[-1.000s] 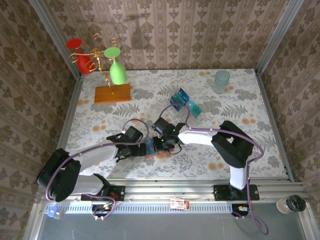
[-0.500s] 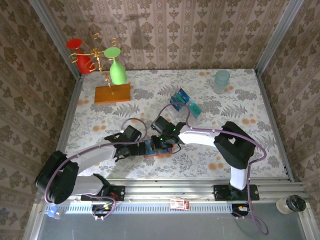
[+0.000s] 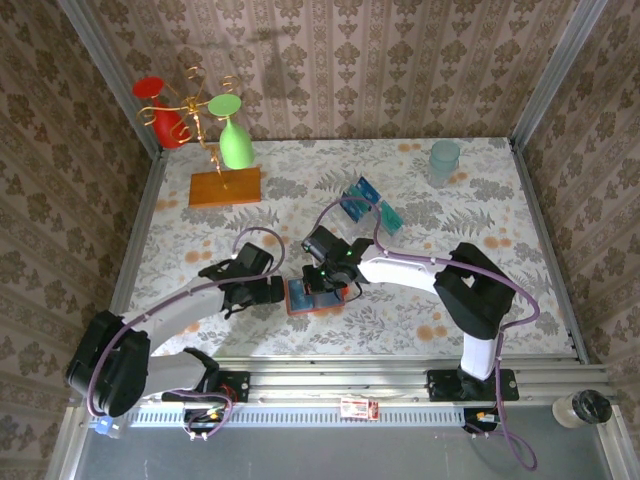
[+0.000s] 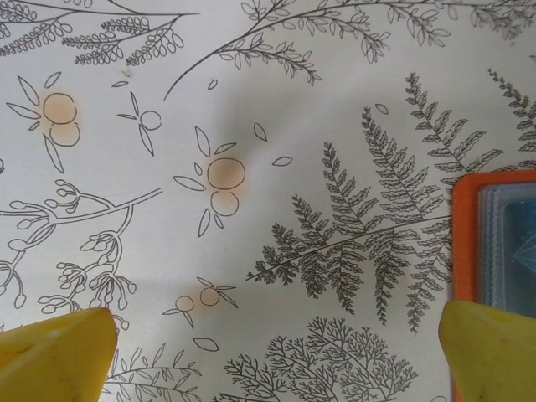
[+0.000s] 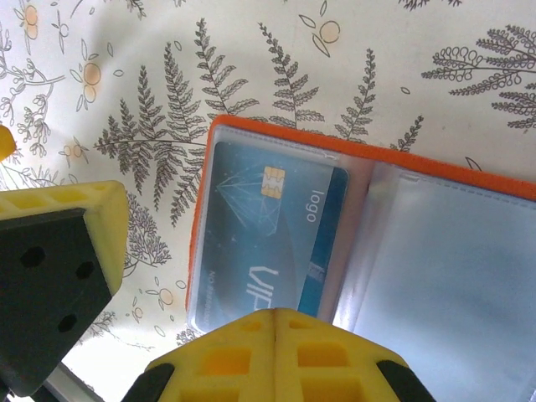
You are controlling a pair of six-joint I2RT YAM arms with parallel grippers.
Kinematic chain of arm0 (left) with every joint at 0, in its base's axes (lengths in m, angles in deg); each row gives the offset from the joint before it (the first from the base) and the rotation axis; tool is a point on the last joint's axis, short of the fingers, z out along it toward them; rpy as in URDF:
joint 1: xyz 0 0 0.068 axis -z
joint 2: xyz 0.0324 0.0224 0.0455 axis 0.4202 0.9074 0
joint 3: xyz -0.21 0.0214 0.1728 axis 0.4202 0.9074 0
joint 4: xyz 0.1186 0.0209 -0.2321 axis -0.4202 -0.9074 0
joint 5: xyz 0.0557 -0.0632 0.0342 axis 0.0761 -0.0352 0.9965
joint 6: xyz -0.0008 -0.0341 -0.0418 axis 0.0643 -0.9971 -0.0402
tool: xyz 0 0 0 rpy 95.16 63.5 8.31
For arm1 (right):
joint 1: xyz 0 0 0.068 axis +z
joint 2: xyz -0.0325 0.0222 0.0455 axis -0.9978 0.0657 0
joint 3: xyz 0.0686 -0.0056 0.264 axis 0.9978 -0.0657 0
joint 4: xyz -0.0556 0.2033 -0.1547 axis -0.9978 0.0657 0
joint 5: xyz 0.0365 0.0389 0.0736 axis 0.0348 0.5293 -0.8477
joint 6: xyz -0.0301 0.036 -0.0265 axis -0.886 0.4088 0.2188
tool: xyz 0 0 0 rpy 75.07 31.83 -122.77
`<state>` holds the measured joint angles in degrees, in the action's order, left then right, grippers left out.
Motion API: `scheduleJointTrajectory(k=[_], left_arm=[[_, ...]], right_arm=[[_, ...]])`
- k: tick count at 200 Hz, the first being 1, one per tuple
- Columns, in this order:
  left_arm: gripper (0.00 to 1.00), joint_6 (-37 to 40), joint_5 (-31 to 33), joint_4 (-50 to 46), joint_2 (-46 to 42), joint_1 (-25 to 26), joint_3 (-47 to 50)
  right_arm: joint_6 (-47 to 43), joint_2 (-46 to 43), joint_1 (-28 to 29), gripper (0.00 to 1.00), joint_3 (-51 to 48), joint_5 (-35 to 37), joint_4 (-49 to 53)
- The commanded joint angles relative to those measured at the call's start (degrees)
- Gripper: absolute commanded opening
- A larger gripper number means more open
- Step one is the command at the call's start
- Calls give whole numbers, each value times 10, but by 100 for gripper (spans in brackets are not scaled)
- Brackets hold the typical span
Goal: Put the credit cards into the card holder
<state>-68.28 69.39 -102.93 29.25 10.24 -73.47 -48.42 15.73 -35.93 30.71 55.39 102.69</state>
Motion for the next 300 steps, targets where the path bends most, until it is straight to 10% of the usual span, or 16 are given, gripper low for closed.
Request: scheduleJointTrajectory(k=[1,300], left_arm=[[100,20,-7,-6,15,-5,-19],[100,25,-36,55,95,9,-7]], right_arm=[[-7,16,5,0,0,10,14],[36,64,15,0,-22,-65,-53]])
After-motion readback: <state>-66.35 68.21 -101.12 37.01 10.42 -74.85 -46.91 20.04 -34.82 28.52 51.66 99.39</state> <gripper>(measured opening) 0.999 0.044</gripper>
